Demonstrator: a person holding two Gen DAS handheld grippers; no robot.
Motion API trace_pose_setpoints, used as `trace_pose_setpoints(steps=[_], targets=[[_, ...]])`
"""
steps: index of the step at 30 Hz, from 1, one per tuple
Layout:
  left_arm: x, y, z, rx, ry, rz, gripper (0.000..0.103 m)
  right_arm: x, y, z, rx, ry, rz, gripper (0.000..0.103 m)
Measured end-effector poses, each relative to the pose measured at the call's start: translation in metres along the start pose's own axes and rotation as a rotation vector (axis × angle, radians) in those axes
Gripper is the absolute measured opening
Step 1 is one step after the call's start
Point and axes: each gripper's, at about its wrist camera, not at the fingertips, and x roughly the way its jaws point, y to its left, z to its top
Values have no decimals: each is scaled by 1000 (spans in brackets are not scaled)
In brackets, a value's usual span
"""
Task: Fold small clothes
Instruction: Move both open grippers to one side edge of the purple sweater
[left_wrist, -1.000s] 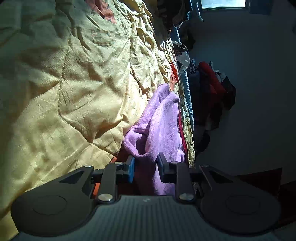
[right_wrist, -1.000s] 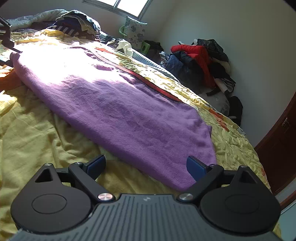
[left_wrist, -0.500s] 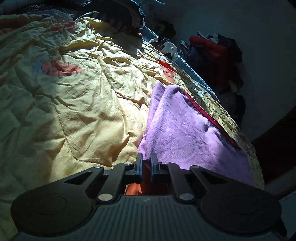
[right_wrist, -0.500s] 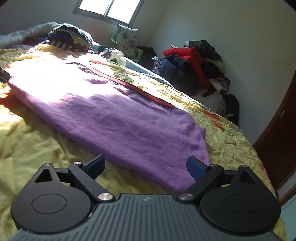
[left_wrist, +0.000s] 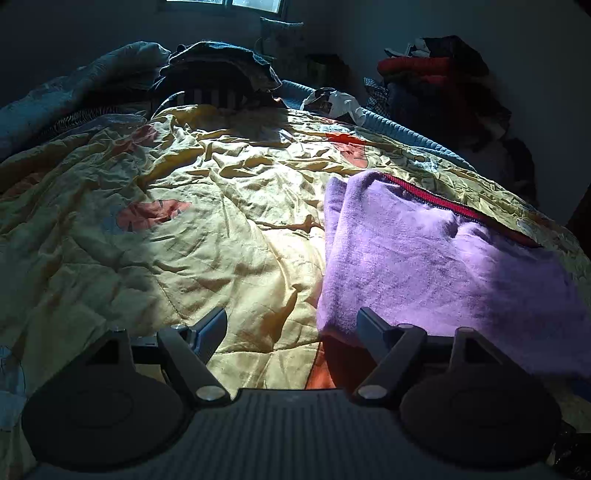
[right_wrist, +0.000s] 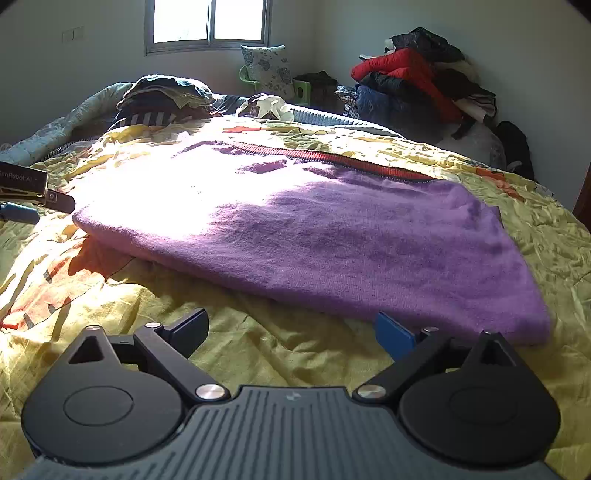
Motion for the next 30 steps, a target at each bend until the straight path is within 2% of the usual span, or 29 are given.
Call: trace_pose_setpoints(steps=[3,8,13,23,27,30], targets=[[-2,-6,2,59,-11,16,83,-13,21,-2,-78,-54,39,96],[1,-9,5,64,-8,10,83,-18,54,0,-211,-92,5,96],[3,-10,7,75,-8,14,83,-19,65,4,-217,-92,32,96],[9,-5,14,76,1,17,83,-13,74,5,-222,-95,20,96],[17,-4,27,68,21,-47,83,-9,82,9,-270,-111,-21,96],[33,1,47,20,74,-146,85,-5,95,13,-333,-142,-47,96]])
